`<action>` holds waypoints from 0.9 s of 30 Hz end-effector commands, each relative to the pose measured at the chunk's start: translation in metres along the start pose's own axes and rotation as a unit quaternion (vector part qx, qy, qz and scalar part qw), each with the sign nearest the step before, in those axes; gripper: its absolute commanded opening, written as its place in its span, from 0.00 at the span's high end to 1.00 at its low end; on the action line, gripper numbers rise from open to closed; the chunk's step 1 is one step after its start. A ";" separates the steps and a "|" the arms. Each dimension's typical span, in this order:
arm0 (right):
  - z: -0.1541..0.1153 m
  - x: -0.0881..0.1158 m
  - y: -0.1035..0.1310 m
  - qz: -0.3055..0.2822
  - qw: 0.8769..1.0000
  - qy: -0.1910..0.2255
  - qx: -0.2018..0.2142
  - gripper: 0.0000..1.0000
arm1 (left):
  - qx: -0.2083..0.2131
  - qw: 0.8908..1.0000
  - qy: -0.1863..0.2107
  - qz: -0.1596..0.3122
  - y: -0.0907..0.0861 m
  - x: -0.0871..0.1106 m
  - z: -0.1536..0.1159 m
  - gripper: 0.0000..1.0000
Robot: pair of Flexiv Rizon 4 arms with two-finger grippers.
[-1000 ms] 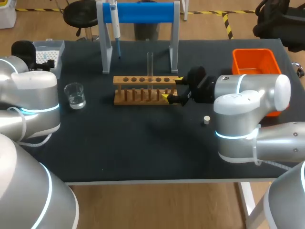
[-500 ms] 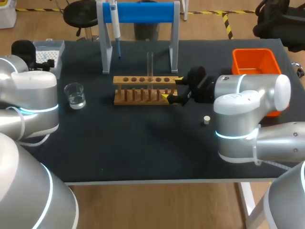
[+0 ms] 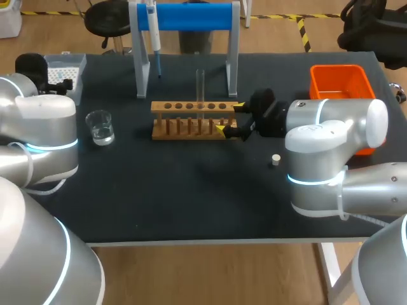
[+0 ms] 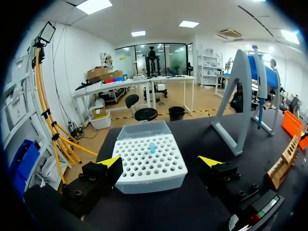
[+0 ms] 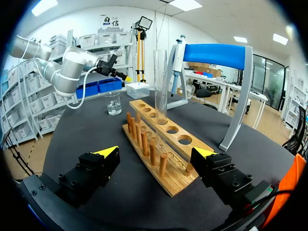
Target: Invert the test tube, pick up the pipette, mount the tip to pipette, aspirate from beaker and dispense into the tube, eject the tip, return the pipette, and cap with the stopper.
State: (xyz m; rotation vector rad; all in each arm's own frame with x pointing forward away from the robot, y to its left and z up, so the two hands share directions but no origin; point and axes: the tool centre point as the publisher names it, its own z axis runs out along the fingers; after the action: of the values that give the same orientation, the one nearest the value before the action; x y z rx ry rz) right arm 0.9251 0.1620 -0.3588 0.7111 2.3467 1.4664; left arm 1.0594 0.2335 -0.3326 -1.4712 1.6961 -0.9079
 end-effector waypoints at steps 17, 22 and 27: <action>0.000 0.000 -0.001 0.000 1.000 0.000 -0.001 0.00 | -0.013 1.000 0.000 0.002 -0.001 -0.005 0.012 0.00; 0.000 0.000 -0.001 0.000 1.000 0.000 -0.001 0.00 | -0.010 1.000 0.001 0.002 -0.003 -0.007 0.017 0.00; 0.000 0.000 -0.001 0.000 1.000 0.000 -0.001 0.00 | -0.009 1.000 -0.002 0.004 -0.004 -0.010 0.022 0.00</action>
State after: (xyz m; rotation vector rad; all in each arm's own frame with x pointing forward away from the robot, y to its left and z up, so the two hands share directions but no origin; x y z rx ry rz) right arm 0.9251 0.1620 -0.3588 0.7111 2.3467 1.4664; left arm 1.0761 0.2413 -0.3374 -1.4755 1.7056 -0.8905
